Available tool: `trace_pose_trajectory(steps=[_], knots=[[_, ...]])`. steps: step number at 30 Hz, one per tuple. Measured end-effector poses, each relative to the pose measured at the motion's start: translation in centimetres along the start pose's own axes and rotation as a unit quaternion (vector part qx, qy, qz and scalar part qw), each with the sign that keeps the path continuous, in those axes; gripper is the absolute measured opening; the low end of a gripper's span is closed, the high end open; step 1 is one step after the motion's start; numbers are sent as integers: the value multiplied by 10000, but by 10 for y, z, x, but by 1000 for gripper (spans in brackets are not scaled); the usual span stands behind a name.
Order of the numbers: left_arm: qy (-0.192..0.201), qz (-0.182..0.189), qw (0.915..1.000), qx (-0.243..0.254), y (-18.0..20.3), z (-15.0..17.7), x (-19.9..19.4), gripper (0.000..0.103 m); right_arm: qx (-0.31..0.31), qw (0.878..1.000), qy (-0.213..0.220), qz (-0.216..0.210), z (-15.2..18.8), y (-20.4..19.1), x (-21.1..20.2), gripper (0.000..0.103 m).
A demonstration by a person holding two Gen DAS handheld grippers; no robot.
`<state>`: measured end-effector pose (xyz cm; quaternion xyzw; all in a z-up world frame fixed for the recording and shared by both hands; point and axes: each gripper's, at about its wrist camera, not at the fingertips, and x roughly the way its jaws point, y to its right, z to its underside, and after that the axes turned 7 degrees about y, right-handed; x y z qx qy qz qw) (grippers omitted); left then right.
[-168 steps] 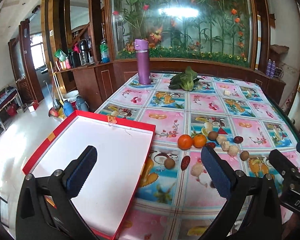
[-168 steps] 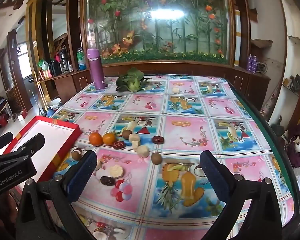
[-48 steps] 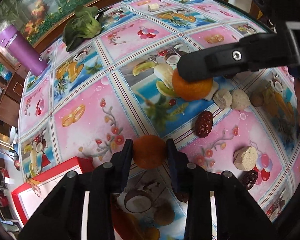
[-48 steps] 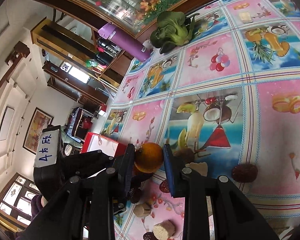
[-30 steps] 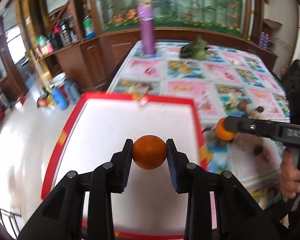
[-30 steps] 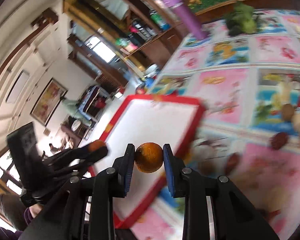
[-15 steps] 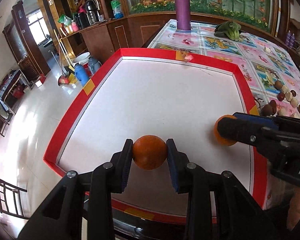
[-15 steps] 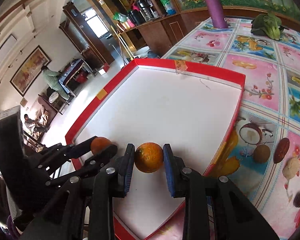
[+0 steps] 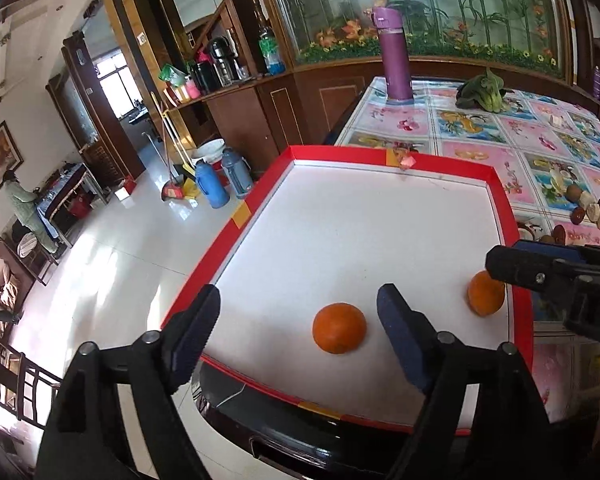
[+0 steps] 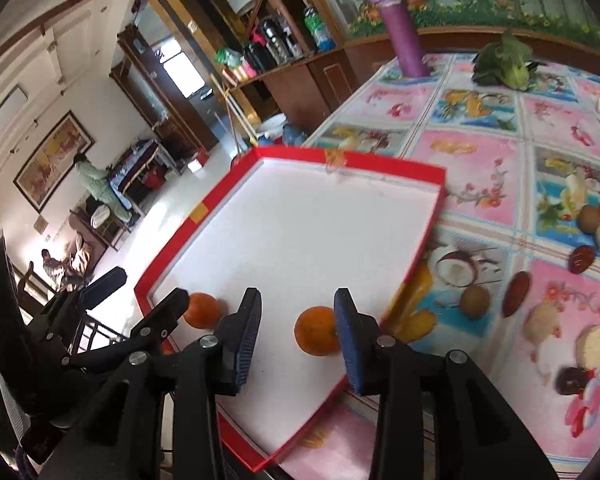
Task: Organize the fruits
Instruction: 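Carry the left tool's orange into the red tray and open it while the right tool releases its orange there, then move both open tools back over the fruits on the tablecloth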
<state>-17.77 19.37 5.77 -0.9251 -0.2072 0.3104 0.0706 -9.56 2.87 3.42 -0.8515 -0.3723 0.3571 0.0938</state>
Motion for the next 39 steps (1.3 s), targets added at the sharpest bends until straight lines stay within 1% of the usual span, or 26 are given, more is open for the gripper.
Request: trace_pose_trajectory(steps=[3,9,14,19,28,32,33,35,37,39], knots=[[176,-43,9998,62,4,-6,-15,87,74,9996,269,74,-2,10,-26,38],[484,84,9987,151,19,-17,-44,88,225,9968,719,282,-5,29,-71,41],[646,209,9973,276,35,-23,-62,89,410,9941,934,370,-5,46,-97,41],[696,269,9965,380,50,-27,-72,89,537,9920,1047,456,-3,61,-111,41],[687,297,9956,557,70,-31,-77,89,705,9889,1176,565,4,86,-133,41],[660,335,9950,664,80,-32,-78,89,754,9874,1211,681,8,102,-146,41],[645,395,9948,685,84,-33,-77,89,743,9866,1242,749,10,108,-151,41],[540,667,9936,737,96,-31,-76,89,711,9847,1290,931,13,121,-162,41],[350,1122,9897,822,114,-26,-71,89,690,9805,1326,1274,19,139,-177,41],[147,1451,9850,922,133,-20,-65,89,653,9757,1261,1671,27,160,-189,41]])
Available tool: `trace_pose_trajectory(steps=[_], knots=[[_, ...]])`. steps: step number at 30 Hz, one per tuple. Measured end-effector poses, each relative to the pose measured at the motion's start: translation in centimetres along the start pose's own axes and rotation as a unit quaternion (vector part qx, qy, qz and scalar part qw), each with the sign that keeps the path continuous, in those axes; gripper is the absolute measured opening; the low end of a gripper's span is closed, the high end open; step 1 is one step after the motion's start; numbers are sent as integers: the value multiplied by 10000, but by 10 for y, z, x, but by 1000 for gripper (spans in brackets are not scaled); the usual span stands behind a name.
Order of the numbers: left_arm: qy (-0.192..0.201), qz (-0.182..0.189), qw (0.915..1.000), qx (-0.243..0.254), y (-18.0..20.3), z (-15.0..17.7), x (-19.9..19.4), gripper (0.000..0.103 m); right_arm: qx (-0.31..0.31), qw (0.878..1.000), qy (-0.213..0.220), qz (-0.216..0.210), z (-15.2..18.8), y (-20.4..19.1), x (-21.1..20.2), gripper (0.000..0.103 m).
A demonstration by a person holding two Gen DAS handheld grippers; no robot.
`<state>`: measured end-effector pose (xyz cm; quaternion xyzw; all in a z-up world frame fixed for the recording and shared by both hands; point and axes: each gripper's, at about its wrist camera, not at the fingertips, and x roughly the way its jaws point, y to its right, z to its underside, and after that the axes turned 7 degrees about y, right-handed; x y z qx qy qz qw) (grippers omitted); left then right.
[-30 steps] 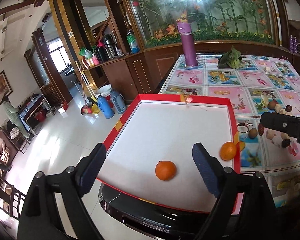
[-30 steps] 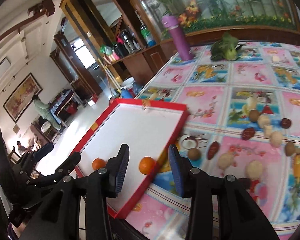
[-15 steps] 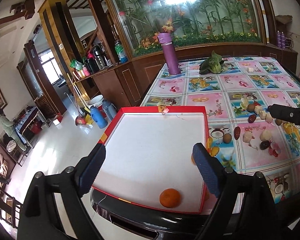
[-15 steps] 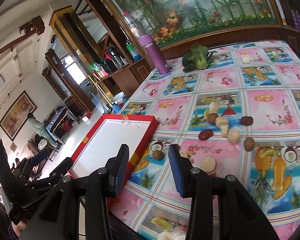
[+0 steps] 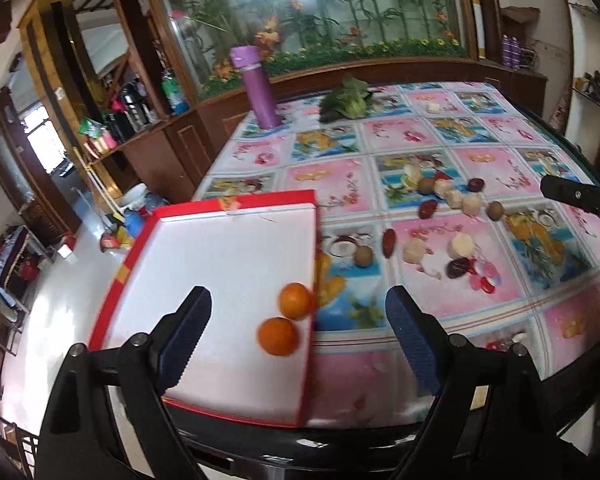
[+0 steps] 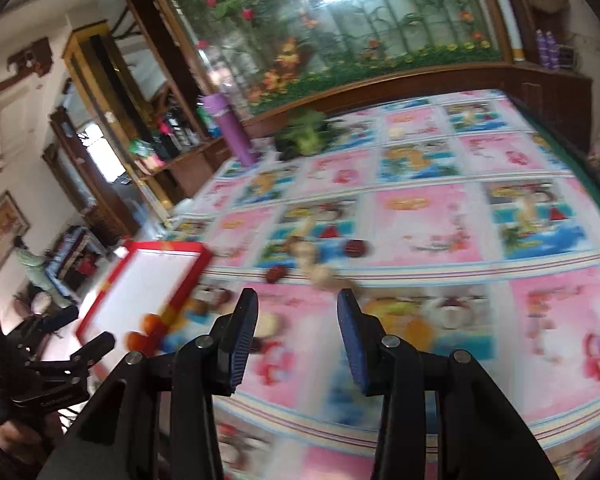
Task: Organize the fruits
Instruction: 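Move both open tools back over the fruits on the tablecloth, then grasp a red date with the left tool while the right tool grasps a brown kiwi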
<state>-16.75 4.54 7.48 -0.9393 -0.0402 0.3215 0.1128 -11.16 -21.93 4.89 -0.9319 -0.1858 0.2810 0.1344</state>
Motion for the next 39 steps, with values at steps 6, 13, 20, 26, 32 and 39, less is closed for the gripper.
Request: trace_pose_trajectory(steps=[6,13,20,26,32,39], knots=[[-475,785,9954,264,51,6,31,89,-189,9972,-353,636,12,41,2,41],[-663,1002,9920,399,71,2,51,89,-595,9936,-647,714,19,36,25,41],[-890,1191,9887,177,64,1,68,89,-622,9935,-805,511,11,24,55,41],[-960,1471,9843,177,77,-8,80,89,-807,9917,-894,451,6,10,74,41],[-1097,1956,9744,178,92,-13,94,69,-815,9902,-1010,513,-1,10,88,41],[-1069,2228,9688,171,93,-14,100,55,-824,9876,-1248,478,-1,3,107,41]])
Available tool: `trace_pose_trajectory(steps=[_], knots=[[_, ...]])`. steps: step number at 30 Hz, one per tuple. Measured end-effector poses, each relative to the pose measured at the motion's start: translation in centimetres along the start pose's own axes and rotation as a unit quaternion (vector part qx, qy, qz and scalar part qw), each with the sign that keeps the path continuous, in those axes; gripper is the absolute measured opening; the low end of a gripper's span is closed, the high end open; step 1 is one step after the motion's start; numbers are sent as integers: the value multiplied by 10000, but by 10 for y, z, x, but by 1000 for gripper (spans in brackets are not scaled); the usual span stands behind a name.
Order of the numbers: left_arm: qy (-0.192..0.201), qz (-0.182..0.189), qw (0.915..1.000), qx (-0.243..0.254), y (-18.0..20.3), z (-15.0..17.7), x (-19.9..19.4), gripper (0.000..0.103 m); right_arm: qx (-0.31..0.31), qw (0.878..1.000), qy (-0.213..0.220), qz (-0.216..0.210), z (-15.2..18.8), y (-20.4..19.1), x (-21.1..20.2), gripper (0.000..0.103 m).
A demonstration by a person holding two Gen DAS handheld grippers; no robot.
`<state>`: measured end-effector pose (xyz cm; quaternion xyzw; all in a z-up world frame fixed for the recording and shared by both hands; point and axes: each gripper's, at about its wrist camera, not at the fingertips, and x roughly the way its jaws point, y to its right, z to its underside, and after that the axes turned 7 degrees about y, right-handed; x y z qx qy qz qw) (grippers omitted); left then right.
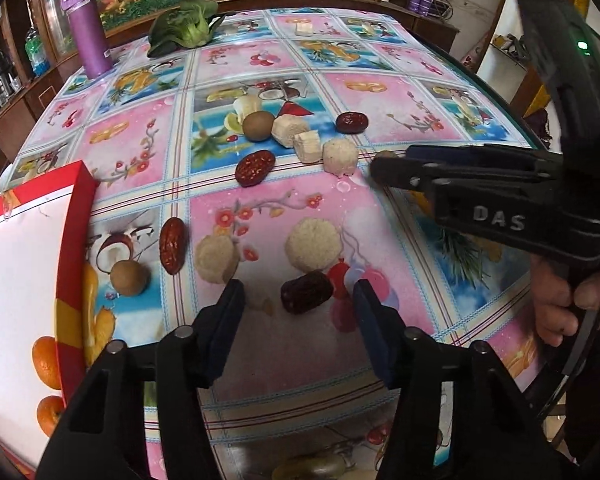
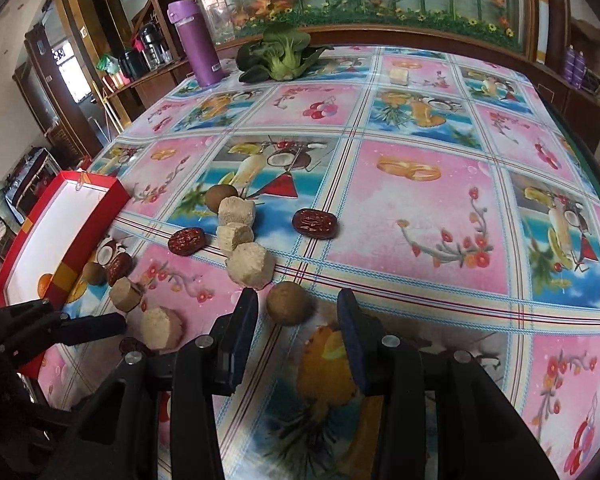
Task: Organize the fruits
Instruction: 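Grasp a red date with the left tool while the right tool grasps a brown kiwi, then lower the red date into the tray with the left tool while the right tool drops the kiwi there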
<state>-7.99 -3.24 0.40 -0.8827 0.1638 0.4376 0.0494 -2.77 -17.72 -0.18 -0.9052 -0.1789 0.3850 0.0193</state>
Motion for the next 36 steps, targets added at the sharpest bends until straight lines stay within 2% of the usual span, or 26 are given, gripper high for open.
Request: trace_pose_trajectory(steps=[3,5,6,7,11,18,23,28,32,36], knots=[[28,170,9999,7,0,-1,0,44,-50,10000,7,26,-2,-3,2,39],[43,247,9997,-13,0,-2,0,41,-107,9999,16,120,-1,-4,3,28],[48,299,9995,-19,0,-2,0,32,-134,9998,22,146,-1,-4,3,26],[45,353,9994,-11,1,-2,0,28,-138,9998,13,147,-1,-3,3,20],[86,398,9991,134,8,0,-1,28,-5,9999,8,129,0,0,1,20],[156,388,9991,-65,-1,6,-15,28,121,9998,95,-81,5,-6,-18,20],[677,74,9970,-365,-31,12,-62,28,-10,9982,390,-453,-4,-35,-39,20],[1148,-602,9883,-809,-83,20,-107,28,-231,9932,603,-970,-13,-87,-41,20],[1287,-1101,9786,-1172,-123,32,-125,28,-403,9889,526,-1330,-17,-132,-27,20],[1191,-1444,9700,-1552,-159,48,-126,28,-641,9843,368,-1601,-21,-179,-6,20]])
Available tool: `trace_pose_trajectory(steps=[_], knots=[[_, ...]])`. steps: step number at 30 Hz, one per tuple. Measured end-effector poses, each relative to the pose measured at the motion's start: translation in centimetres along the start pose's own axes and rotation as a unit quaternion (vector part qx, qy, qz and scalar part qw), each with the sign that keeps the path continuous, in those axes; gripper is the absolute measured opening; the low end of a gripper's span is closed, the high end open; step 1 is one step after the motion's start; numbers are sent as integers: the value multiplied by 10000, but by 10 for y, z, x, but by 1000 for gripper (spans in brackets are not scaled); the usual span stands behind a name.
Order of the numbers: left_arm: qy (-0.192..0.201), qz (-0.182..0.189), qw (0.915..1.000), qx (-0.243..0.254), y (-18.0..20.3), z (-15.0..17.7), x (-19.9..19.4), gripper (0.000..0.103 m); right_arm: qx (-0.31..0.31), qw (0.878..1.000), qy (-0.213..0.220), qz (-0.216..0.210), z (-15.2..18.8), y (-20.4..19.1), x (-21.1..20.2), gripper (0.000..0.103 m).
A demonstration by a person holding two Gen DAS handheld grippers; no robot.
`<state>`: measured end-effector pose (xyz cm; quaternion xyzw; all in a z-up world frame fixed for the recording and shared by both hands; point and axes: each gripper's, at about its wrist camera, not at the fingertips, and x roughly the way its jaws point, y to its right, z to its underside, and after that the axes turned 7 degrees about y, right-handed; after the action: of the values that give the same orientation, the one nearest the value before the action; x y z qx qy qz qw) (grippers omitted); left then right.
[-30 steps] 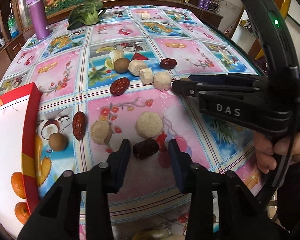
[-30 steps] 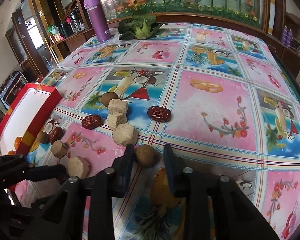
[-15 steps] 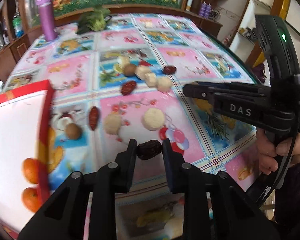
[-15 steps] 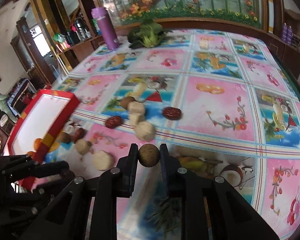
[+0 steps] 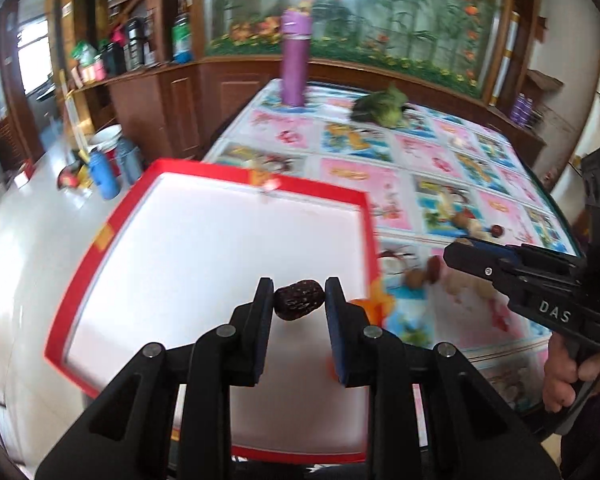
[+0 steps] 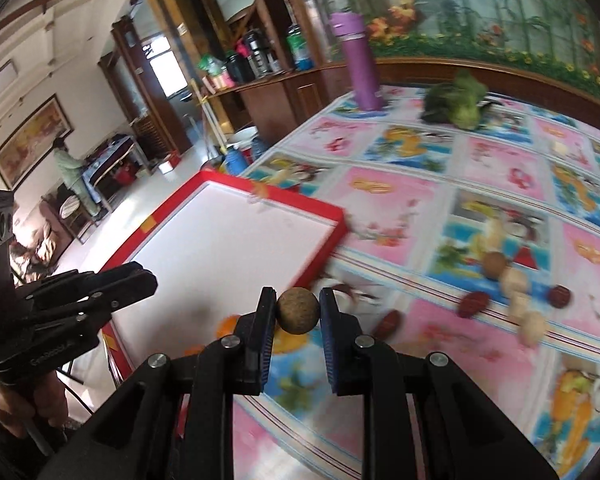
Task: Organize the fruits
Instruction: 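Lower the red date into the tray with the left tool while the right tool drops the kiwi there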
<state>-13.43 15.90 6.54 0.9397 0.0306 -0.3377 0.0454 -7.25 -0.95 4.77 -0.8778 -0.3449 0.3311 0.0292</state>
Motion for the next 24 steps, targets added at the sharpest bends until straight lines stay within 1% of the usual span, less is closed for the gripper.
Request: trace_pose_trajectory(steps=[3,6,10,13,21,24], knots=[[-99,-255,9994,-195,-23,5,8,28,-93,9997,-117,-167,-6,-20,24,20],[-237,-421,9984,-301,-38,11,18,28,-158,9994,-271,-171,-9,-32,46,20],[-367,-496,9973,-388,-54,19,25,28,-203,9982,-545,-146,-7,-44,70,20],[-406,-550,9969,-397,-59,24,25,28,-210,9974,-664,-182,-5,-52,80,20],[-550,-697,9953,-396,-66,30,29,28,-287,9944,-1015,-15,3,-62,101,20],[-603,-786,9943,-385,-67,31,31,28,-334,9943,-1013,32,3,-64,100,20]])
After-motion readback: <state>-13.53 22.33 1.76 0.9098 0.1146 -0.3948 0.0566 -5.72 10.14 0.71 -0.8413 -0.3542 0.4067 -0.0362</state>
